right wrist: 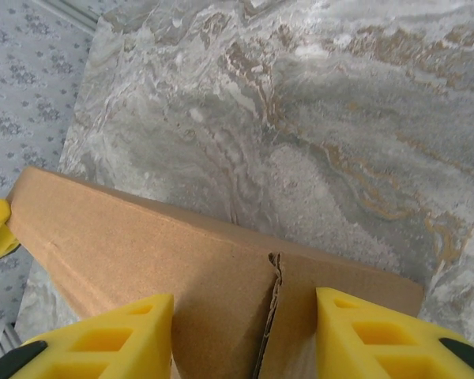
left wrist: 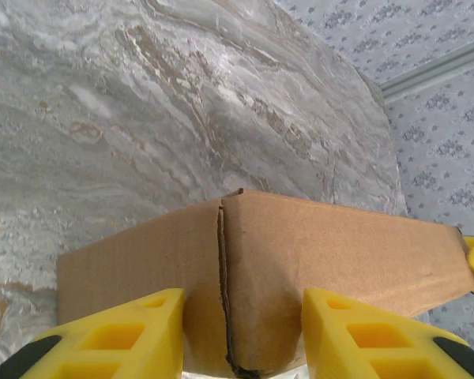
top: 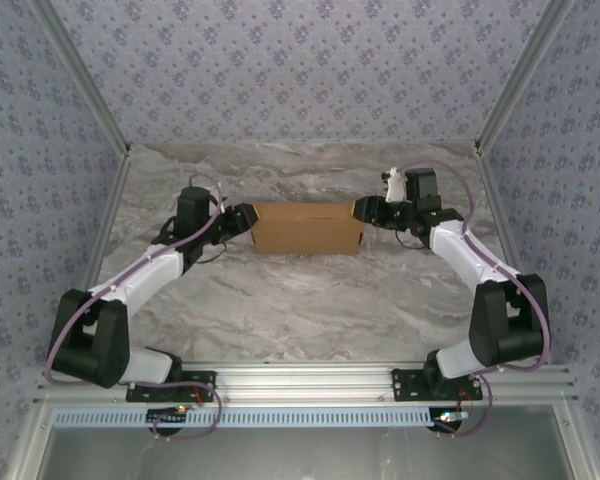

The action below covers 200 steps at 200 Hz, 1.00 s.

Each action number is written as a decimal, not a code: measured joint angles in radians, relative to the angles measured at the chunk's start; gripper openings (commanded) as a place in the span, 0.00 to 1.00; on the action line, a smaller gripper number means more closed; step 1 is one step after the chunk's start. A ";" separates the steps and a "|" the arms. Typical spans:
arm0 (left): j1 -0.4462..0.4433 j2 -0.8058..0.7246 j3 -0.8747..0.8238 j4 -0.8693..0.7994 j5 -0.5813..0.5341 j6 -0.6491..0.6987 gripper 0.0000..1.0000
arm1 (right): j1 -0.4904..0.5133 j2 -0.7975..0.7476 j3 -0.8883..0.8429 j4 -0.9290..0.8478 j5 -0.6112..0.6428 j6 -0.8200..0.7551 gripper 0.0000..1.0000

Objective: Fold the paper box

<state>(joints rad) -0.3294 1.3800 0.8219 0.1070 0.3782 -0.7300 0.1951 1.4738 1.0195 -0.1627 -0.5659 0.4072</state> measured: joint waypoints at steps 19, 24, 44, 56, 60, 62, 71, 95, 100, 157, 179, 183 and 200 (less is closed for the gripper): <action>0.000 0.037 0.039 -0.002 -0.020 0.014 0.39 | 0.000 0.030 0.048 0.009 0.018 0.000 0.44; 0.000 0.048 0.051 -0.002 -0.028 0.019 0.39 | 0.000 0.039 0.063 0.012 0.022 0.000 0.44; 0.000 0.094 0.101 -0.001 -0.056 0.041 0.39 | -0.001 0.092 0.132 0.025 0.035 0.000 0.44; 0.002 0.130 0.138 -0.001 -0.075 0.056 0.39 | -0.003 0.129 0.180 0.037 0.043 -0.004 0.43; 0.002 0.142 0.150 0.000 -0.081 0.061 0.40 | -0.003 0.141 0.195 0.041 0.045 -0.006 0.43; 0.002 0.148 0.155 0.000 -0.084 0.064 0.40 | -0.003 0.147 0.203 0.043 0.047 -0.006 0.43; 0.002 0.170 0.177 0.003 -0.096 0.076 0.40 | -0.004 0.170 0.233 0.057 0.053 -0.010 0.42; 0.002 0.207 0.204 0.025 -0.110 0.093 0.40 | -0.010 0.198 0.259 0.103 0.058 -0.027 0.42; 0.002 0.210 0.204 0.029 -0.110 0.095 0.40 | -0.010 0.200 0.259 0.109 0.058 -0.033 0.42; 0.000 0.213 0.156 0.128 -0.119 0.117 0.42 | -0.011 0.190 0.138 0.200 0.060 -0.103 0.42; -0.010 0.214 0.114 0.163 -0.129 0.120 0.43 | -0.011 0.168 0.045 0.233 0.059 -0.132 0.42; -0.012 0.214 0.105 0.164 -0.130 0.120 0.43 | -0.010 0.161 0.028 0.243 0.059 -0.136 0.42; -0.030 0.219 0.061 0.172 -0.129 0.120 0.44 | -0.010 0.139 -0.043 0.268 0.067 -0.149 0.43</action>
<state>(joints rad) -0.3592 1.5990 0.8829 0.2790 0.2497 -0.6102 0.1852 1.6127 0.9764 0.1051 -0.4992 0.2584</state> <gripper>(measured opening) 0.434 0.421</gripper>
